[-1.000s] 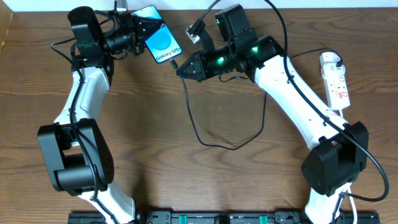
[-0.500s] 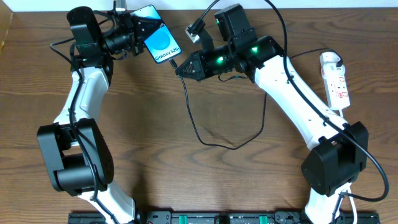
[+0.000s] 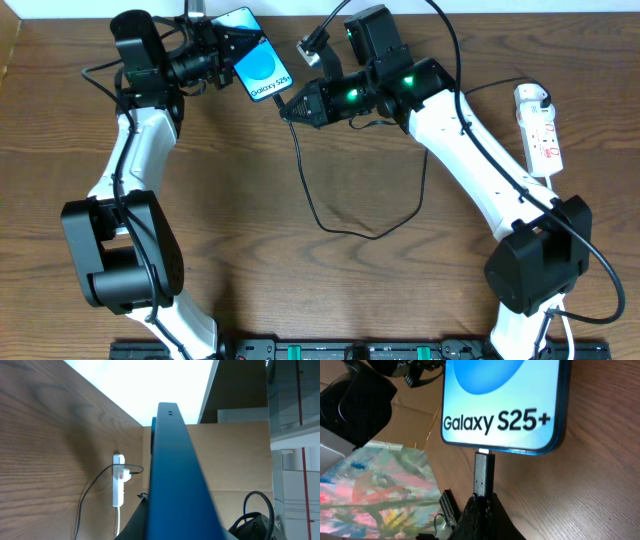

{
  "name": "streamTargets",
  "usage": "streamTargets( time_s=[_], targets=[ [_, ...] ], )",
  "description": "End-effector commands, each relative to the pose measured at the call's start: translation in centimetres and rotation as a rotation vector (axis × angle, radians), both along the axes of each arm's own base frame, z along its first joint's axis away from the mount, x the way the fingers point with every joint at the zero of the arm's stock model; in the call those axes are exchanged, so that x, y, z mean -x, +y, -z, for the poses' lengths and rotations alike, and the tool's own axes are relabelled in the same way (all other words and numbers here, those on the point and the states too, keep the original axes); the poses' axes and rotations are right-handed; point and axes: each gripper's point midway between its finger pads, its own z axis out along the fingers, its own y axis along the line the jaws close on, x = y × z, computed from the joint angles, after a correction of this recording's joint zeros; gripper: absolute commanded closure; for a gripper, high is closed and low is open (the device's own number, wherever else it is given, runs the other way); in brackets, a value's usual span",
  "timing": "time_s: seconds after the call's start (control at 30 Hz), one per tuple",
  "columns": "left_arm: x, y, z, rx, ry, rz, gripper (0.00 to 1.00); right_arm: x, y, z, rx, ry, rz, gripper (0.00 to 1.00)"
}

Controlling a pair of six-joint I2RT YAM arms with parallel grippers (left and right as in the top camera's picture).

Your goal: Plug charger to phone and switch on socket

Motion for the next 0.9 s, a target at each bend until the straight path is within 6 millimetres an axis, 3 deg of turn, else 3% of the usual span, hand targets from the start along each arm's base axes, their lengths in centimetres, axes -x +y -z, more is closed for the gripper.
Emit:
streamTargets(
  time_s=[0.0,0.3,0.47,0.7,0.87],
  targets=[
    [1.3,-2.5,-0.9,0.006,-0.037,0.107,0.93,-0.8,0.3,-0.1,0.001,-0.023,0.028,0.99],
    [1.5,-2.6,-0.9,0.008,-0.038,0.118,0.93,-0.9,0.2,-0.1,0.003,-0.024,0.031,0.99],
    [1.2,-1.6,-0.9,0.007,-0.038,0.094,0.93,-0.3,-0.1,0.6,0.027,0.003,0.023,0.98],
    [0.9,0.1,-0.9,-0.003,-0.058,0.067,0.93,0.2,-0.2,0.6,0.024,0.017,0.000,0.64],
    [1.5,-0.2,-0.8,-0.026,-0.110,0.105,0.93,-0.1,-0.8,0.5,0.014,0.025,0.004,0.55]
  ],
)
